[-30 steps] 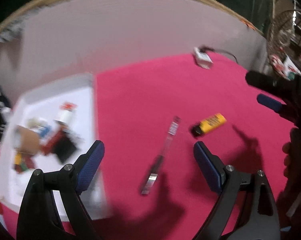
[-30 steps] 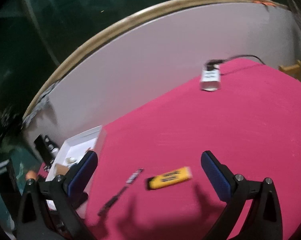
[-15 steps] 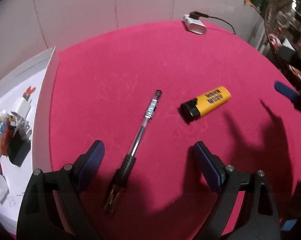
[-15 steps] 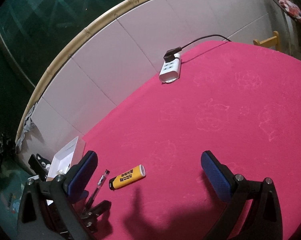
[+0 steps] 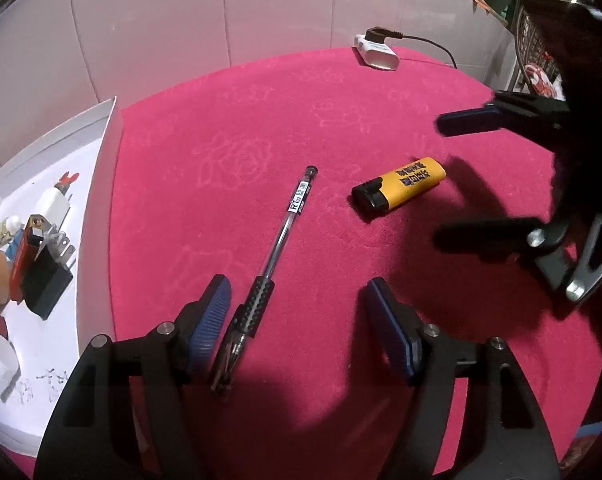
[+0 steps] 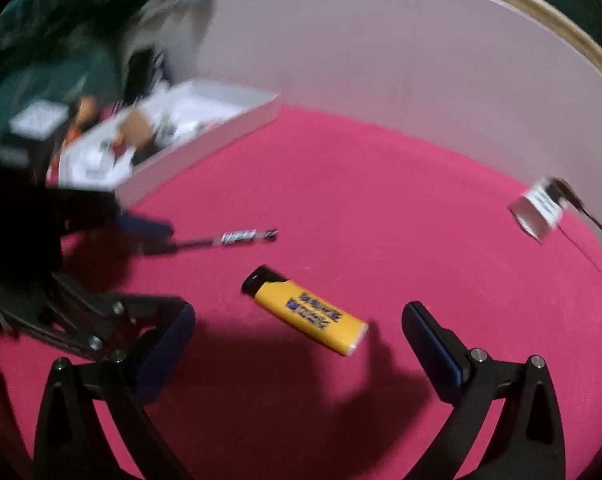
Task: Organize rigid objects
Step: 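Move both open grippers over the black pen and second yellow lighter, then grasp the black pen with left gripper while right gripper grasps the yellow lighter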
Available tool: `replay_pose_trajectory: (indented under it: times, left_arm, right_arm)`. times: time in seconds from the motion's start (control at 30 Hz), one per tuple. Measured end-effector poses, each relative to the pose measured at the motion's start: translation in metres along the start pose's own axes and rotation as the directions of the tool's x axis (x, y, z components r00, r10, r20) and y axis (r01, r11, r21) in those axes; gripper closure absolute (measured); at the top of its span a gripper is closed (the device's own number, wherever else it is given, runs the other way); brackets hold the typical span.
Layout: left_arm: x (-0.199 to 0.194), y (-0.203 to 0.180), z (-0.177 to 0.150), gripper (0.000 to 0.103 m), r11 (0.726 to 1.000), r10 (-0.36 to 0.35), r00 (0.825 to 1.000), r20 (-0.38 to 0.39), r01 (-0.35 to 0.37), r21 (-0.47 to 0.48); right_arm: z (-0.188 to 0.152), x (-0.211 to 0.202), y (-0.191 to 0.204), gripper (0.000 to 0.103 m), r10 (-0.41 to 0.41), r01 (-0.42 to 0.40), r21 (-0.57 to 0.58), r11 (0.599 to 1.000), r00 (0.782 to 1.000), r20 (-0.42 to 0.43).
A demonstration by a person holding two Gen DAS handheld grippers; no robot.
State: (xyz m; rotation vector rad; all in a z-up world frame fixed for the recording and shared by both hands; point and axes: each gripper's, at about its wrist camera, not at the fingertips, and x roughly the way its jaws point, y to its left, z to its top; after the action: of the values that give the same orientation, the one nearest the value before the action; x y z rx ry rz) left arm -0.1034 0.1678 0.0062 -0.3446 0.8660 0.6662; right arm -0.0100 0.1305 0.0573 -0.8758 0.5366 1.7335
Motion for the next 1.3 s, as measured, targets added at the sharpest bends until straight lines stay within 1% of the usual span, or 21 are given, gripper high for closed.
replay_pose_trajectory:
  times: [0.1, 0.17, 0.2, 0.3, 0.37, 0.4, 0.43, 0.57, 0.67, 0.7, 0.73, 0.77, 0.8, 0.83, 0.87, 0.9, 0.93, 0.97, 1.03, 1.1, 1.3]
  left_arm:
    - [0.001, 0.0, 0.0, 0.029, 1.0, -0.011, 1.0, -0.001, 0.011, 0.019]
    - [0.002, 0.0, 0.0, 0.026, 1.0, -0.014, 1.0, 0.004, 0.014, 0.023]
    - [0.003, -0.001, 0.0, 0.022, 0.999, -0.02, 1.0, 0.008, 0.02, 0.027]
    - [0.003, -0.002, -0.003, 0.021, 0.999, -0.025, 0.999, 0.027, 0.024, 0.04]
    - [0.003, -0.001, -0.002, 0.021, 0.999, -0.033, 0.999, 0.022, 0.032, 0.041]
    - [0.003, -0.001, -0.002, 0.021, 0.998, -0.033, 0.999, 0.019, 0.032, 0.045]
    - [0.002, -0.001, -0.003, 0.021, 0.998, -0.033, 0.999, 0.02, 0.032, 0.047]
    - [0.001, -0.002, -0.002, 0.021, 0.998, -0.034, 0.999, 0.013, 0.033, 0.052]
    - [-0.001, -0.003, -0.002, 0.025, 0.998, -0.036, 0.999, 0.016, 0.035, 0.058]
    - [-0.002, -0.003, -0.002, 0.032, 0.997, -0.039, 0.999, 0.017, 0.038, 0.06]
    - [-0.004, -0.003, -0.003, 0.04, 0.997, -0.04, 0.999, 0.018, 0.039, 0.062]
    - [-0.006, -0.003, -0.003, 0.046, 0.997, -0.041, 0.999, 0.02, 0.04, 0.062]
    - [-0.007, -0.003, -0.003, 0.057, 0.997, -0.042, 0.999, 0.021, 0.041, 0.061]
    - [-0.008, -0.003, -0.004, 0.067, 0.997, -0.047, 0.999, 0.021, 0.045, 0.06]
    - [-0.01, -0.004, -0.005, 0.072, 0.997, -0.043, 0.999, 0.02, 0.042, 0.063]
    - [-0.011, -0.006, -0.006, 0.084, 0.997, -0.048, 0.999, 0.021, 0.046, 0.069]
    - [-0.012, -0.008, -0.007, 0.091, 0.996, -0.055, 0.998, 0.02, 0.053, 0.073]
    - [-0.013, -0.011, -0.008, 0.093, 0.996, -0.053, 0.998, 0.023, 0.051, 0.079]
    - [-0.015, -0.016, -0.011, 0.093, 0.995, -0.039, 0.999, 0.037, 0.035, 0.088]
    - [-0.016, -0.014, -0.014, 0.093, 0.997, -0.054, 0.998, 0.045, 0.051, 0.054]
    - [-0.026, -0.01, -0.019, 0.093, 0.997, -0.077, 0.994, 0.072, 0.077, 0.006]
  right_arm:
    - [0.008, 0.009, -0.004, 0.0, 0.028, -0.028, -0.046, 0.999, 1.0, -0.001]
    - [0.012, 0.014, -0.006, 0.0, 0.072, -0.072, -0.073, 0.995, 0.997, 0.001]
    - [0.013, 0.017, -0.007, 0.0, 0.096, -0.096, -0.086, 0.992, 0.995, 0.002]
    - [0.013, 0.029, -0.003, 0.0, 0.144, -0.145, -0.164, 0.976, 0.989, -0.019]
    - [0.009, 0.039, 0.0, 0.0, 0.148, -0.155, -0.204, 0.967, 0.988, -0.047]
    - [0.006, 0.045, -0.002, 0.0, 0.154, -0.17, -0.201, 0.965, 0.984, -0.092]
    - [0.005, 0.043, -0.004, 0.0, 0.168, -0.179, -0.191, 0.965, 0.983, -0.07]
    - [0.004, 0.043, -0.005, 0.0, 0.136, -0.151, -0.176, 0.973, 0.986, -0.095]
    - [0.004, 0.044, -0.004, 0.001, 0.142, -0.156, -0.171, 0.973, 0.986, -0.087]
    - [0.004, 0.045, -0.003, 0.003, 0.144, -0.156, -0.169, 0.973, 0.986, -0.086]
    - [0.004, 0.044, -0.003, 0.01, 0.148, -0.159, -0.169, 0.973, 0.986, -0.08]
    - [0.004, 0.042, -0.004, 0.023, 0.152, -0.163, -0.169, 0.972, 0.986, -0.073]
    - [0.004, 0.039, -0.004, 0.031, 0.159, -0.169, -0.168, 0.971, 0.985, -0.071]
    - [0.003, 0.036, -0.005, 0.047, 0.164, -0.174, -0.165, 0.971, 0.984, -0.073]
    - [0.002, 0.033, -0.007, 0.069, 0.167, -0.177, -0.161, 0.971, 0.983, -0.075]
    - [0.002, 0.03, -0.006, 0.079, 0.173, -0.184, -0.155, 0.971, 0.982, -0.081]
    - [-0.001, 0.029, 0.0, 0.08, 0.166, -0.178, -0.161, 0.971, 0.982, -0.086]
    - [-0.005, 0.027, 0.004, 0.08, 0.151, -0.163, -0.172, 0.971, 0.985, -0.081]
    - [-0.011, 0.022, 0.013, 0.08, 0.143, -0.153, -0.169, 0.974, 0.987, -0.068]
    - [-0.017, 0.017, 0.017, 0.08, 0.131, -0.135, -0.146, 0.98, 0.991, -0.042]
    - [-0.035, 0.001, 0.007, 0.08, 0.098, -0.102, 0.059, 0.993, 0.993, 0.061]
